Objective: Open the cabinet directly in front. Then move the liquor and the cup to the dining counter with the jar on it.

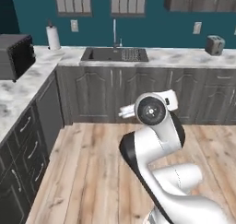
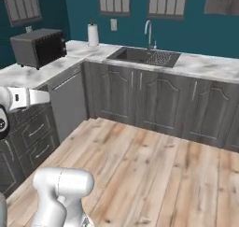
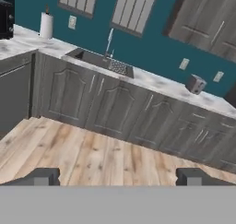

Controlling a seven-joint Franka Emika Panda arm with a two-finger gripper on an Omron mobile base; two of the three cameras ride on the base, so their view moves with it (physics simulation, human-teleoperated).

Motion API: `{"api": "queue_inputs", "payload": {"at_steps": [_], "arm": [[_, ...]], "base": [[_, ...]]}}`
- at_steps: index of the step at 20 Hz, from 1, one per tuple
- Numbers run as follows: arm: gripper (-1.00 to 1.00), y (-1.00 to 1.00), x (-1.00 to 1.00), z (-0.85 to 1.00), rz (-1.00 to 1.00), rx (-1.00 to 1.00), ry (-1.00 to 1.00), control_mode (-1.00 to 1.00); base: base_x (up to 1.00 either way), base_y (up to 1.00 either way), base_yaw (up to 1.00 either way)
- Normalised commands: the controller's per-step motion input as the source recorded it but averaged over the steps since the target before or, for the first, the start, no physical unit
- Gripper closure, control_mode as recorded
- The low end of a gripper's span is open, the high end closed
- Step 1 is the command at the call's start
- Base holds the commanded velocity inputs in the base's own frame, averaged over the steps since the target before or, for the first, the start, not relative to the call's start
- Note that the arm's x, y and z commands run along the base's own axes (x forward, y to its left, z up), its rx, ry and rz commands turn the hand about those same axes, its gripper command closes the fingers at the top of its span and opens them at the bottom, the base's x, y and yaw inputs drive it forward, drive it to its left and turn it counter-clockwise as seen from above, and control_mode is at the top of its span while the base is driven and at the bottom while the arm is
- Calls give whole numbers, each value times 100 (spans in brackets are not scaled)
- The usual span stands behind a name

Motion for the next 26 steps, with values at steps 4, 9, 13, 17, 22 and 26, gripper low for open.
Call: {"api": "queue_inputs", "payload": {"at_steps": [4, 9, 13, 17, 22, 26], "arm": [[-100, 0, 0, 0, 0, 0, 0, 100], [-100, 0, 0, 0, 0, 0, 0, 100], [-100, 0, 0, 0, 0, 0, 0, 100], [-100, 0, 0, 0, 0, 0, 0, 100], [-100, 0, 0, 0, 0, 0, 0, 100], [-100, 0, 0, 0, 0, 0, 0, 100]], "base": [[37, 0, 84], [5, 0, 92], [0, 0, 94], [5, -9, 76], [14, -31, 30], [1, -82, 19]]}}
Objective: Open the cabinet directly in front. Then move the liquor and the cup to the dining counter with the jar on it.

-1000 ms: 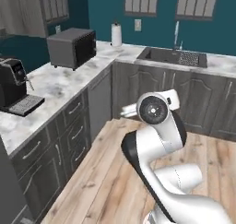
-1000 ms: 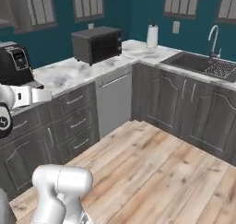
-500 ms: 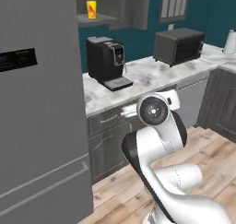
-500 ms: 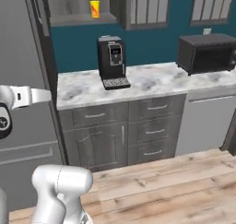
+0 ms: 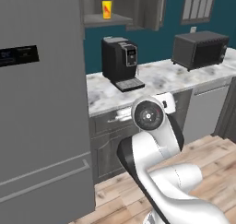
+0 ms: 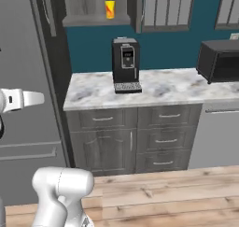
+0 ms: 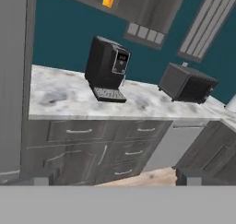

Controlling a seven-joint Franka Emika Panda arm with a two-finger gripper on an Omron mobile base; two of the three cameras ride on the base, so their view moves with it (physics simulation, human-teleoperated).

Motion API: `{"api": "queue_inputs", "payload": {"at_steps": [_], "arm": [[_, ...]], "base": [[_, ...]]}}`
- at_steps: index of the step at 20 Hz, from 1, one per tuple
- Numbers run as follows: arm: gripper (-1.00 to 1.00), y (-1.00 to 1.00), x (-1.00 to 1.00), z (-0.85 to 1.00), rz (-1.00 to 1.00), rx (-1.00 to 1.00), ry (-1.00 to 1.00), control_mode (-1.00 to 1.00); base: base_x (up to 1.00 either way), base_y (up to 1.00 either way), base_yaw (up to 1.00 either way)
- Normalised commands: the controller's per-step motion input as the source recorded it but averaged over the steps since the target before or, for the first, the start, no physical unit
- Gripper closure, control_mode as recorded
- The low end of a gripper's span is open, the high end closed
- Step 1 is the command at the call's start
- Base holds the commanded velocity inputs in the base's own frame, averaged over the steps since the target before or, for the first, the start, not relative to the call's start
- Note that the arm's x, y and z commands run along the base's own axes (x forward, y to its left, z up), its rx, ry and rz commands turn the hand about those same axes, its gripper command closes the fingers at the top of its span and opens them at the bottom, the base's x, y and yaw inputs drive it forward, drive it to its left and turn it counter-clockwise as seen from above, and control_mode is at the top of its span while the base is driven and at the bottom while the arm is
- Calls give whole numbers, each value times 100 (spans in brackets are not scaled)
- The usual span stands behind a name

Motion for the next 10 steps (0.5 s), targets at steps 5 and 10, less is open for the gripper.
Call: {"api": "queue_inputs", "payload": {"at_steps": [5, 10], "arm": [[-100, 0, 0, 0, 0, 0, 0, 100], [-100, 0, 0, 0, 0, 0, 0, 100]], "base": [[18, -99, 27], [63, -55, 19]]}}
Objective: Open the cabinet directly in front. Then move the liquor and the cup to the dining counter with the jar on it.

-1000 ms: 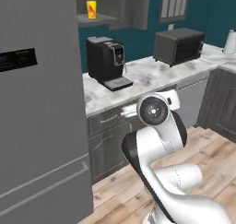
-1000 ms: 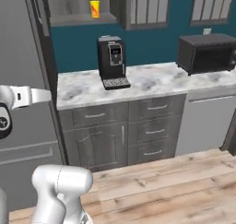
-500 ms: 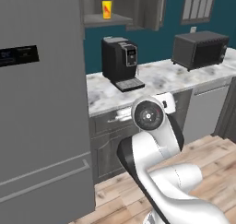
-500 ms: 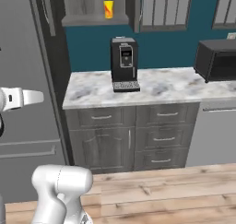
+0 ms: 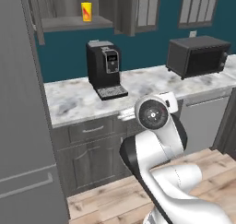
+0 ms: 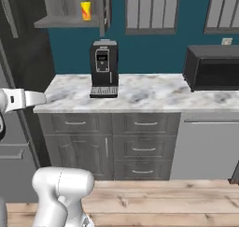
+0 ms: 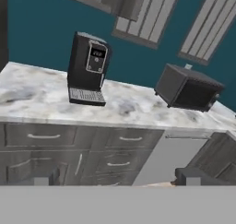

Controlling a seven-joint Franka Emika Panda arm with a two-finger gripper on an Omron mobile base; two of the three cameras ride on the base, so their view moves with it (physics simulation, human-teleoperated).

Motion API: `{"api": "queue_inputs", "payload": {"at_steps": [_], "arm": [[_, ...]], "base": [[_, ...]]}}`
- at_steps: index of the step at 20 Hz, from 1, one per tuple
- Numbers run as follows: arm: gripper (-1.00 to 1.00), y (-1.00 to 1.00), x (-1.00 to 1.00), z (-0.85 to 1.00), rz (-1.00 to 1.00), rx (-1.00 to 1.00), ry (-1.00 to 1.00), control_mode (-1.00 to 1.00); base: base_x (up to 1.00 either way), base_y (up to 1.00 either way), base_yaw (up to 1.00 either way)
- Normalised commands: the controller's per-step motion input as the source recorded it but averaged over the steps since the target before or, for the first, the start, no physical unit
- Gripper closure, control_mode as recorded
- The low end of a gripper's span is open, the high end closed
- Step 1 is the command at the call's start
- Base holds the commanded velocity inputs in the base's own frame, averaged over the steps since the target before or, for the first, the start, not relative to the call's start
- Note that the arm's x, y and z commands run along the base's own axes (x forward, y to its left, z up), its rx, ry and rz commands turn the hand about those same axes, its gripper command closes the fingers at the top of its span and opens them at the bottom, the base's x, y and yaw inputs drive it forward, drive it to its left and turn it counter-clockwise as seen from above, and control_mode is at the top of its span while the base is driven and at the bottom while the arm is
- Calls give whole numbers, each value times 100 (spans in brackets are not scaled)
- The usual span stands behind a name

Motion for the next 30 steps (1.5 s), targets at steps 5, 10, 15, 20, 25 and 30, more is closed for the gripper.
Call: {"api": "queue_inputs", "payload": {"at_steps": [5, 10, 15, 20, 25, 30], "arm": [[-100, 0, 0, 0, 0, 0, 0, 100], [-100, 0, 0, 0, 0, 0, 0, 100], [-100, 0, 0, 0, 0, 0, 0, 100], [-100, 0, 0, 0, 0, 0, 0, 100], [-100, 0, 0, 0, 0, 0, 0, 100], [-100, 0, 0, 0, 0, 0, 0, 100]], "base": [[99, -5, 3], [100, 0, 1], [75, -5, 5], [79, -16, 0], [96, -24, 0], [64, -5, 0]]}}
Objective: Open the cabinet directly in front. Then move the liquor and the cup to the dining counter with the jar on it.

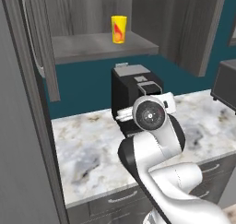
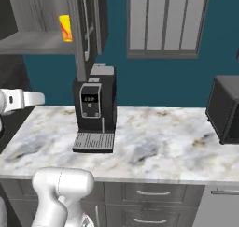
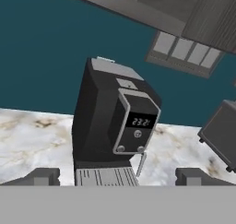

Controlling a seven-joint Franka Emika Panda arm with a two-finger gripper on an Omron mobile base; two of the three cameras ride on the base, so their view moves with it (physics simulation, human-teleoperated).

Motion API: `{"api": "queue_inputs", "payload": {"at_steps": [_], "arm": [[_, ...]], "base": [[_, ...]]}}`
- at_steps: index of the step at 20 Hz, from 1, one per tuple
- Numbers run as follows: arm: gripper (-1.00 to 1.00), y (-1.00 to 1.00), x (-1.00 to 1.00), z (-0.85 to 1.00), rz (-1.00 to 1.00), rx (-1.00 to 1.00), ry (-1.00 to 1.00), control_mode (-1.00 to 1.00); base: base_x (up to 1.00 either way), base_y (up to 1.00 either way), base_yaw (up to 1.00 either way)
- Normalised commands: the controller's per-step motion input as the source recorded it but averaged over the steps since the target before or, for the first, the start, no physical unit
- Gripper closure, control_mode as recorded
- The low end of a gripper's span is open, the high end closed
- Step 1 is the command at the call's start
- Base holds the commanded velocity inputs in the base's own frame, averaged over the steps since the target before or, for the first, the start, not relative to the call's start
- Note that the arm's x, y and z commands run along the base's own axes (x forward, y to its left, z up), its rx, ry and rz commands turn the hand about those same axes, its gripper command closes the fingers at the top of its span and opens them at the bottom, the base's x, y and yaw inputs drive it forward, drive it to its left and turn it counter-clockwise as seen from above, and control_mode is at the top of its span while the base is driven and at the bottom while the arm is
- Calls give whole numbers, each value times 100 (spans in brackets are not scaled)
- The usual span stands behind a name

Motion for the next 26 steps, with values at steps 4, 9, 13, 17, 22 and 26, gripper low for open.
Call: {"api": "queue_inputs", "payload": {"at_steps": [4, 9, 13, 17, 22, 26], "arm": [[-100, 0, 10, 87, -1, 11, 13, -100], [-100, 0, 14, 100, -3, 10, 20, -100], [-100, 0, 7, 98, 0, 3, 12, -100], [-100, 0, 0, 65, 2, 0, 2, -100], [-100, 0, -1, 12, 6, 0, -5, -100], [-100, 0, 18, 13, 4, 0, -10, -100]], "base": [[0, 0, 0], [0, 0, 0], [0, 0, 0], [0, 0, 0], [0, 0, 0], [0, 0, 0]]}}
